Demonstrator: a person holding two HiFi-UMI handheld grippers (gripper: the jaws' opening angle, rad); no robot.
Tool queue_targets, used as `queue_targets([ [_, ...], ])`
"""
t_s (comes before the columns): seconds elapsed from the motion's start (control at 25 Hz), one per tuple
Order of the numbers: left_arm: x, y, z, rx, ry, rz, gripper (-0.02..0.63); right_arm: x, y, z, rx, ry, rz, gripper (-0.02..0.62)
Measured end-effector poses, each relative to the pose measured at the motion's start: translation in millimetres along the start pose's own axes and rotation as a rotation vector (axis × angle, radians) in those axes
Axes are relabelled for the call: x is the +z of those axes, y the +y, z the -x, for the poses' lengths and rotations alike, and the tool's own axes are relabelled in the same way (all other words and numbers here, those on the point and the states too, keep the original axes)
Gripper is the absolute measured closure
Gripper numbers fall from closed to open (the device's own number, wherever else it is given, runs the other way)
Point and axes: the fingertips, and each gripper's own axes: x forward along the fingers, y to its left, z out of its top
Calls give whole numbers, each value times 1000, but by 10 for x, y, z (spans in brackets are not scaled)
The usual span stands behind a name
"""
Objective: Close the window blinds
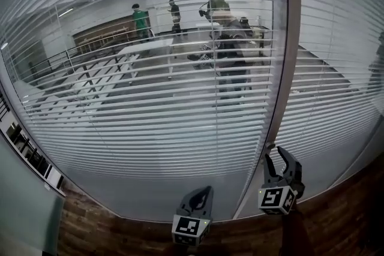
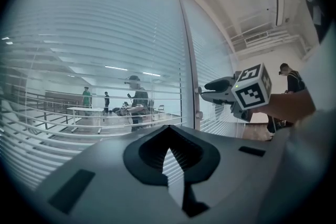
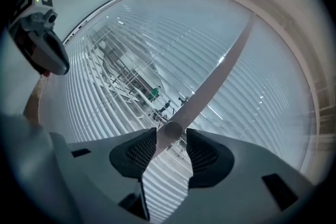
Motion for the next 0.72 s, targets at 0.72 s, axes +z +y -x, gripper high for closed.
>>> queue_targets([
  [0.72,35,-77,26,-18,-31,4,607,15,37,-238,32,19,439,431],
])
